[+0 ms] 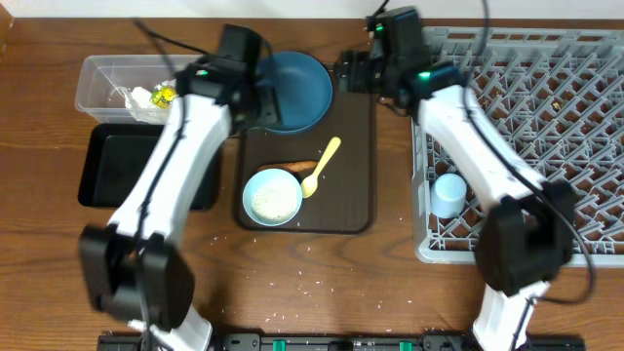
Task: Sort waste into correct bins and load items into the dishwasher rack
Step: 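Grasp the blue plate rim with both grippers and lift it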
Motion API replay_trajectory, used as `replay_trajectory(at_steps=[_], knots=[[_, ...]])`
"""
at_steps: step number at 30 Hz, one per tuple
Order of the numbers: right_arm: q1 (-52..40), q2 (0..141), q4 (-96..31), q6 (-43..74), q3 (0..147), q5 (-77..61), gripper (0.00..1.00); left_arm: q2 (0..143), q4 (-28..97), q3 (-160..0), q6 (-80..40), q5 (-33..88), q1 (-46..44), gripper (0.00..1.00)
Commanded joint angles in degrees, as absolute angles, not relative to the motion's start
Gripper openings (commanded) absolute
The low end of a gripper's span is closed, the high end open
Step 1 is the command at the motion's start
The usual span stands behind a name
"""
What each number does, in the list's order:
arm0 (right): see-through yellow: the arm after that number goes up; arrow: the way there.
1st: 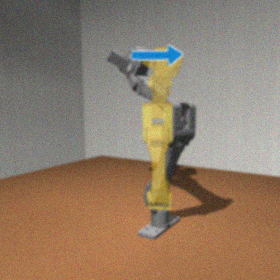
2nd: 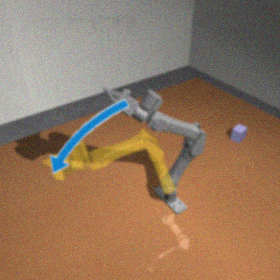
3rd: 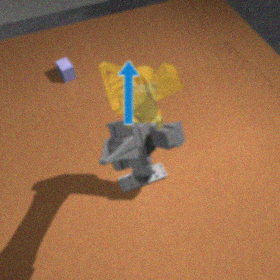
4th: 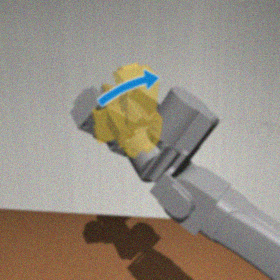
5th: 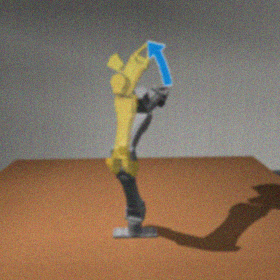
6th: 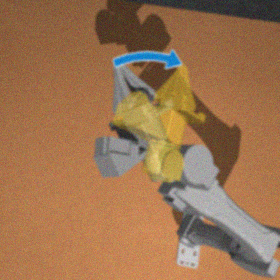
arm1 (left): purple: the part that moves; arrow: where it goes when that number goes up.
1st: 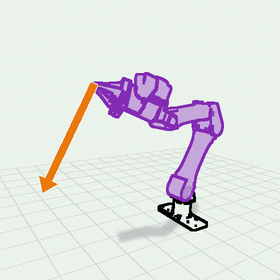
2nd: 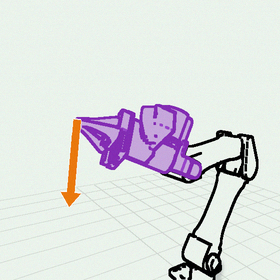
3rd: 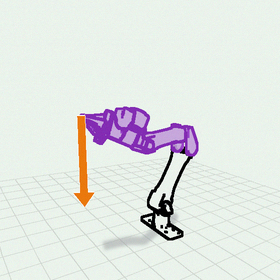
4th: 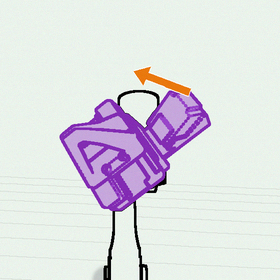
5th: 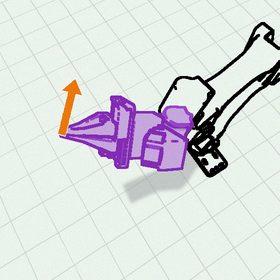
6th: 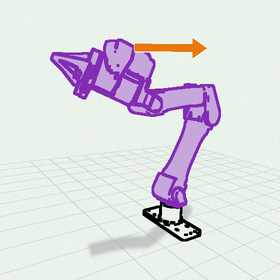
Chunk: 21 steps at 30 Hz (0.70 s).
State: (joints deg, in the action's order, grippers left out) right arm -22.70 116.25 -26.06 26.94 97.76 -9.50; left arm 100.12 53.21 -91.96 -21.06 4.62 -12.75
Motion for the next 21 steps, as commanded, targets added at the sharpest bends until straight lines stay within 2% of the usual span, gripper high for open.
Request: replay_trajectory(at_steps=[1, 12, 18, 21], knots=[[-24.2, 121.7, -22.6, 34.2, 97.7, -9.3, 0.73, 95.5, 55.0, -92.8, -21.9, 5.1, -11.0, 0.63], [-26.0, 132.2, -18.1, 37.3, 97.7, -9.1, 0.48, 93.4, 58.2, -92.8, -21.5, 3.8, -9.0, 0.64], [-26.4, 133.9, -18.9, 37.2, 97.7, -9.0, 0.18, 93.4, 58.2, -92.8, -21.5, 3.4, -9.0, 0.63], [-26.0, 133.6, -19.6, 37.2, 97.7, -9.0, 0.07, 93.4, 58.2, -92.8, -21.5, 3.4, -9.0, 0.64]])
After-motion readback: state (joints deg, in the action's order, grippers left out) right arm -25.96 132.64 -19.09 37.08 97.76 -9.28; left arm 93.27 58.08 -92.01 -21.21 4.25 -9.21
